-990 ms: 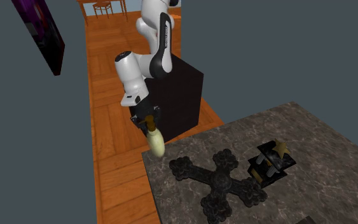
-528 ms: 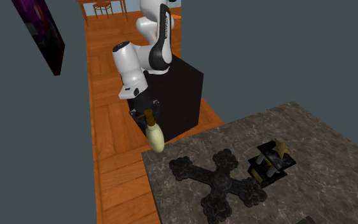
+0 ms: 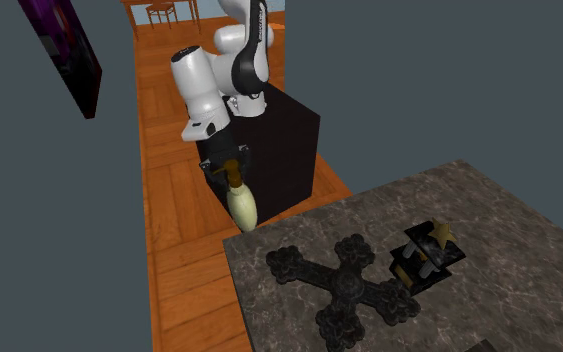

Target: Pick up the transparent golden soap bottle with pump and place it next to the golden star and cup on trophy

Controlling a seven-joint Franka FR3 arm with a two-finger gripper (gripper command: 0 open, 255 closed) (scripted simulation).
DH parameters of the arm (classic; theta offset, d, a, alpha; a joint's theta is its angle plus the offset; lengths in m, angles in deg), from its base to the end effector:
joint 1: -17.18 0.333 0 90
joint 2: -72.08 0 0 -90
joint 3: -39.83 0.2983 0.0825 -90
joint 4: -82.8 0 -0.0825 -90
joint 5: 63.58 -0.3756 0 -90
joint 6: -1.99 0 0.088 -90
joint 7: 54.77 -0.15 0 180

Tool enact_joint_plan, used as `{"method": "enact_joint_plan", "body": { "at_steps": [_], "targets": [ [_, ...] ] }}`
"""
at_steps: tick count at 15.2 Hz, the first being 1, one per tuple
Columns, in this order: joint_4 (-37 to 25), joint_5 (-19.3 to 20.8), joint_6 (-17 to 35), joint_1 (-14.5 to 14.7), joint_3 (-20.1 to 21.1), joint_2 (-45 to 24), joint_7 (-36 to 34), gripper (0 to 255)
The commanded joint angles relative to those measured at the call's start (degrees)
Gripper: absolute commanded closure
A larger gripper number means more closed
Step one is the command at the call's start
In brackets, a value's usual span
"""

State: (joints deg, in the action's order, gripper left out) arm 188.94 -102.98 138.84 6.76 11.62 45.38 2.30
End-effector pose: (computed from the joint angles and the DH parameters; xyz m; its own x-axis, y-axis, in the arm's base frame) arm 0.5290 -0.3739 0.2584 0.9453 -0.1020 0.3098 -0.0766 -0.9927 -0.0933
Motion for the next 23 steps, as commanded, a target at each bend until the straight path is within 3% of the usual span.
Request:
{"method": "enact_joint_plan", "body": {
  "at_steps": [1, 23],
  "targets": [
    [-0.1, 1.0, -0.9, 0.4, -0.6, 1.0, -0.8, 255],
    [-6.0, 10.1, -12.5, 2.9, -4.7, 9.0, -9.3, 255]
  ]
}}
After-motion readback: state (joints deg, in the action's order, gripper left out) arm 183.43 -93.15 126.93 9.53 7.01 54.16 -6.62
